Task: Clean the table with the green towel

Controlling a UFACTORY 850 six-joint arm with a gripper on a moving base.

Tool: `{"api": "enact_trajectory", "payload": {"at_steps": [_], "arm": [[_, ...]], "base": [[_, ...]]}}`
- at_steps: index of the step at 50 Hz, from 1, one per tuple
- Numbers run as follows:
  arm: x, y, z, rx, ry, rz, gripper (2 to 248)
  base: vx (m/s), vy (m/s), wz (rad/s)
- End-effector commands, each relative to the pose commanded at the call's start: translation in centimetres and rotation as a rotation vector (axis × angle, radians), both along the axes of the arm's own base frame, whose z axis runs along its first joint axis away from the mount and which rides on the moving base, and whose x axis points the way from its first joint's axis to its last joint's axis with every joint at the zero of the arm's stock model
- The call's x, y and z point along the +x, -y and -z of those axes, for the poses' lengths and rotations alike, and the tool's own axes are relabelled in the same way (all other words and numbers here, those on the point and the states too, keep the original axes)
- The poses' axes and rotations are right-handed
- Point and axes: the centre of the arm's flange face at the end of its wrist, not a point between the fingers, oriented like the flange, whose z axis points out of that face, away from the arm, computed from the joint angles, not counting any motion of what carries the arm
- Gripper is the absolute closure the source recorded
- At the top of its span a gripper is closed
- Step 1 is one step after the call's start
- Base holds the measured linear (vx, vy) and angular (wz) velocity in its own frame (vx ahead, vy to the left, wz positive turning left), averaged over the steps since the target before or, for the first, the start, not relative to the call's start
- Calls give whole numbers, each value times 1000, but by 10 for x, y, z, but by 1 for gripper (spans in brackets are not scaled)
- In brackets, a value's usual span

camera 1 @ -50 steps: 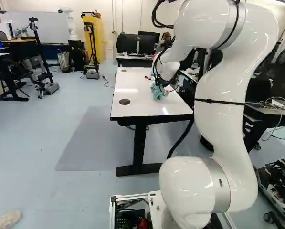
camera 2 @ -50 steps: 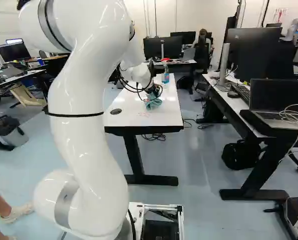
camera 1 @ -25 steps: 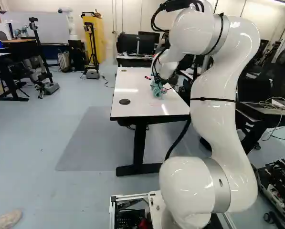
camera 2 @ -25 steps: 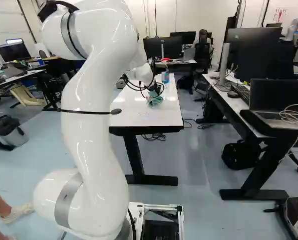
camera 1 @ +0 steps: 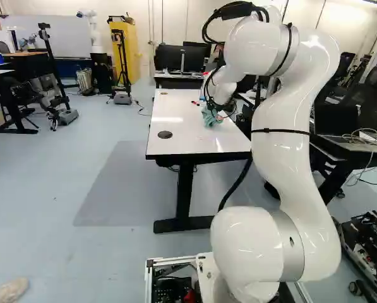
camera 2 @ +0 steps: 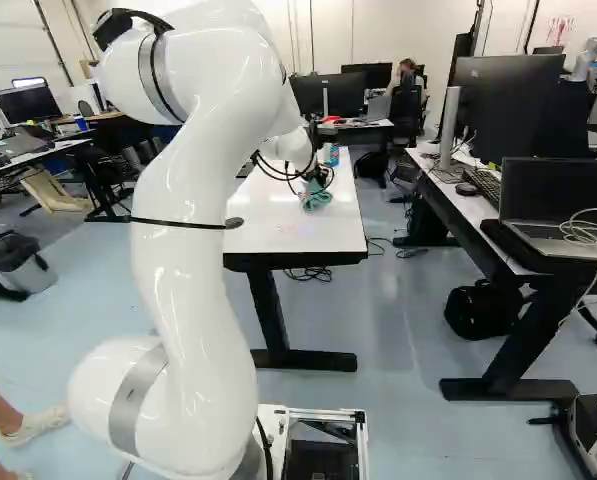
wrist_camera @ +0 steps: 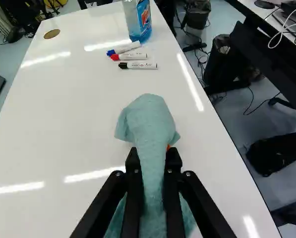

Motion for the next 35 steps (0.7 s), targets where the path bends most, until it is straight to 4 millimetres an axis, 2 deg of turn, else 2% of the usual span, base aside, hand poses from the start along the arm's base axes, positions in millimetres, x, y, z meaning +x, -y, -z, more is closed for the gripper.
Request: {"api": "enact_trajectory", "payload": {"at_steps": [35], "arm": [[-5,-2,5,19,-82,-6,203]], "base": [[0,0,0]]}}
